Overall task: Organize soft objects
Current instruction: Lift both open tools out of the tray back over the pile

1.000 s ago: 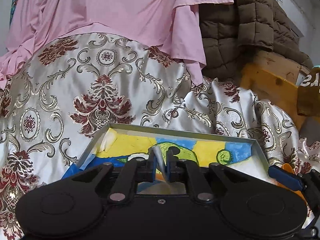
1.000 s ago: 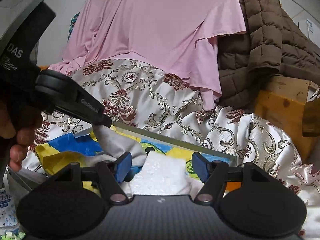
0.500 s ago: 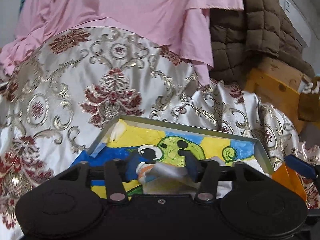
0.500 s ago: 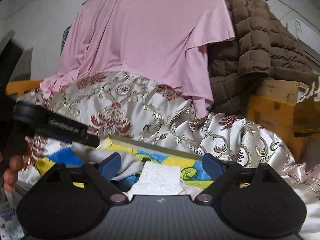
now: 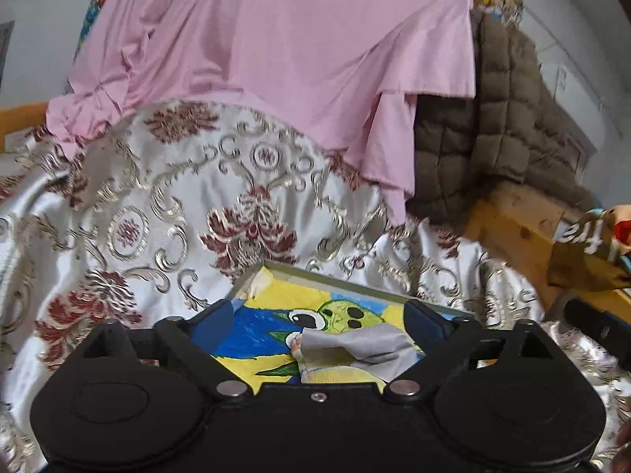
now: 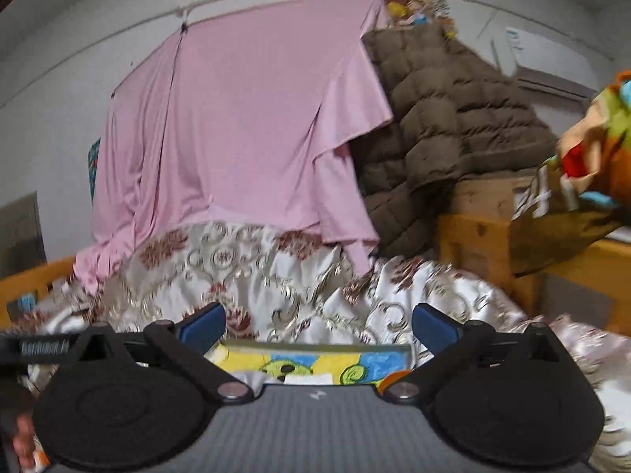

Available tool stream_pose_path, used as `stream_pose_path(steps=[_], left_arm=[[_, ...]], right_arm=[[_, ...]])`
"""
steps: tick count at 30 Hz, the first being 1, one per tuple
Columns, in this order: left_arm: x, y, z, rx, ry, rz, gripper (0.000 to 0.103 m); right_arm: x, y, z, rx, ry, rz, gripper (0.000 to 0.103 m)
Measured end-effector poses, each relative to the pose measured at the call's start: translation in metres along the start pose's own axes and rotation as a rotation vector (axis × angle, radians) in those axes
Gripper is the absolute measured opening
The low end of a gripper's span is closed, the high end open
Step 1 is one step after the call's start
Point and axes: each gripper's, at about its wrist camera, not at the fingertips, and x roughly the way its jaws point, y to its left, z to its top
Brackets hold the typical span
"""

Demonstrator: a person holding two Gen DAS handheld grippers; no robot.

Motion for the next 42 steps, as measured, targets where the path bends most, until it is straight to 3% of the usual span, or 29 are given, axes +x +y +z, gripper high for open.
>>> stream_pose_path(steps=[9, 20, 29, 42], left_arm=[[-0.089, 0.001, -0.015, -0.035, -0.066, 0.009, 0.1], [-0.186, 0.003, -0.044, -0.05, -0.096, -0.001, 0.102], [-0.226, 0.033, -0.081, -0.121, -0.014, 0.048, 0.102], [-0.238, 0.063, -0.129, -0.012, 0.056, 0.168, 0.102]], right_arm=[[-0.082, 0.007, 0.022, 0.02, -0.009, -0.025, 0.103], [-0.157, 0.058, -0.011, -0.077, 0.077, -0.027, 0.103], [-0.187, 0.11, -0.048, -0.183, 0.124, -0.031, 0.103], [-0.194, 0.122, -0.094, -0.173, 0.174, -0.077, 0.103]])
